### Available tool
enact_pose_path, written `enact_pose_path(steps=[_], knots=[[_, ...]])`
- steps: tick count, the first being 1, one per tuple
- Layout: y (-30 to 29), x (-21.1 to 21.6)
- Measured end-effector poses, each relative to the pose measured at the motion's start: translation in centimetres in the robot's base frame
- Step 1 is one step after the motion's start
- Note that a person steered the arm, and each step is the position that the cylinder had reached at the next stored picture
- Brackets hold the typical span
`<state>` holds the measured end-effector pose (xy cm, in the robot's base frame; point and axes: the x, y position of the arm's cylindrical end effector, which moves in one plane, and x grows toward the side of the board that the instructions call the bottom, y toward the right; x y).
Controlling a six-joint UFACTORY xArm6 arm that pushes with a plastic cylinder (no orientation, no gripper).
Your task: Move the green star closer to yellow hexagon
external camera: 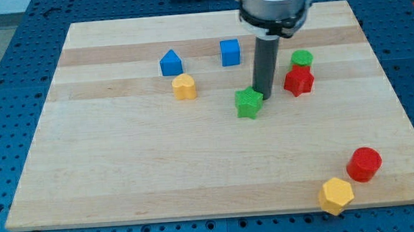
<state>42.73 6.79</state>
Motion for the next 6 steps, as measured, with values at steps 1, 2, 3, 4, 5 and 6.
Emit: enact_pose_path(steps=[1,2,3,4,5,6], knots=[[-1.1,-0.6],[-1.2,-2.7],[-2.5,-3.1],[-3.1,-0.5],[-1.9,1.7],[0.7,4.0]])
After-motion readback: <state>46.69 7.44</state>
